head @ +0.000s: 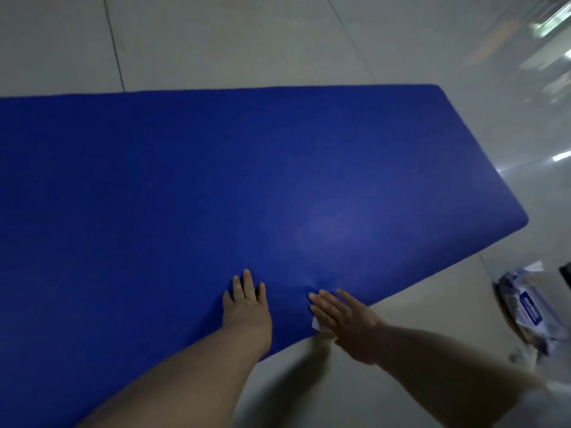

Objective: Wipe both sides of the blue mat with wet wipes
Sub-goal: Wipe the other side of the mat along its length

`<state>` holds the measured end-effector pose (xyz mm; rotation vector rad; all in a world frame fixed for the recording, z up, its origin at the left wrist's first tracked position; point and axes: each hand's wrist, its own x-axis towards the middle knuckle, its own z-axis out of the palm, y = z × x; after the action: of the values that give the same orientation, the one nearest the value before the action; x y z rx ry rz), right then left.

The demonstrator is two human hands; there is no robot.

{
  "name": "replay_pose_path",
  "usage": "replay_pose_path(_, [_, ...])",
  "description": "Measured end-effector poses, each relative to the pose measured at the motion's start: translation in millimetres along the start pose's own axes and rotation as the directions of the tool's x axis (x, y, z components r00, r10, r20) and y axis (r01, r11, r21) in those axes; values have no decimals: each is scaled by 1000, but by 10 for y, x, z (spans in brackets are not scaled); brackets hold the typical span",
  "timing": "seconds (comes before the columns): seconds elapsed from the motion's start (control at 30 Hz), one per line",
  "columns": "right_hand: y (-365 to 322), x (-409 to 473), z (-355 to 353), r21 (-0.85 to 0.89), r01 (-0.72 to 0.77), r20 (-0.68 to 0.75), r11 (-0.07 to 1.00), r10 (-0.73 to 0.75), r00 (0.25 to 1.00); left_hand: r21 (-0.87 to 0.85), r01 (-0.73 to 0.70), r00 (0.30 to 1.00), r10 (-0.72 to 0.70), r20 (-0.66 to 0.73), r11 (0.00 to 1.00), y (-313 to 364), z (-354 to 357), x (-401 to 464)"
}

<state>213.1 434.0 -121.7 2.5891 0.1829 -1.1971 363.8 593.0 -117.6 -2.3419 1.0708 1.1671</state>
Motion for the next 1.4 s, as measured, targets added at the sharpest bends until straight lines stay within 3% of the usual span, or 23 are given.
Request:
replay_pose_path(0.07, [-63, 18, 44, 89, -33, -207, 995, 51, 977, 13, -67, 988, 68, -141, 998, -7, -96, -18])
replay_pose_path(0.1, [-63, 34, 25, 105, -37, -233, 994, 61, 971, -12, -121, 966, 115, -232, 993, 7, -123, 9])
replay_pose_path(0.17, [-71, 34, 43, 74, -23, -136, 997, 33, 990, -105, -215, 913, 161, -375, 971, 67, -133, 85])
replay_pose_path(0.23, [-44, 87, 162, 93, 9, -238, 996, 14, 971, -170, -237, 889, 143, -435, 956, 120, -71, 233])
replay_pose_path(0.33, [-57, 189, 485, 219, 59, -281, 974, 5, 960, -167, -214, 872, 112, -476, 962, 196, 103, 454])
replay_pose_path(0.43, [29, 347, 686, 228, 167, -603, 959, 5, 798, -206, -216, 847, 78, -526, 954, 219, 209, 615])
replay_pose_path(0.5, [59, 427, 744, 223, 203, -688, 954, 6, 726, -209, -237, 835, 89, -543, 949, 215, 296, 671])
replay_pose_path(0.7, [-10, 462, 794, 222, 232, -704, 947, -8, 710, -135, -193, 763, 62, -644, 972, 212, 357, 713])
replay_pose_path(0.87, [133, 537, 736, 34, 274, -720, 961, -166, 674, -111, -202, 734, 75, -675, 973, 211, 402, 735])
replay_pose_path(1.0, [350, 495, 844, -63, 317, -670, 946, -275, 689, -119, -180, 731, 52, -681, 976, 228, 433, 721])
replay_pose_path(1.1, [797, 357, 1071, -121, 317, -646, 941, -317, 695, -165, -100, 713, -45, -700, 981, 318, 438, 705])
replay_pose_path(1.27, [1157, 282, 1356, -97, 331, -655, 939, -310, 689, -297, -66, 673, -177, -718, 953, 1014, 295, 693])
replay_pose_path(1.4, [1121, 337, 1303, -98, 338, -660, 936, -316, 682, -364, 14, 694, -271, -667, 931, 1608, 161, 775])
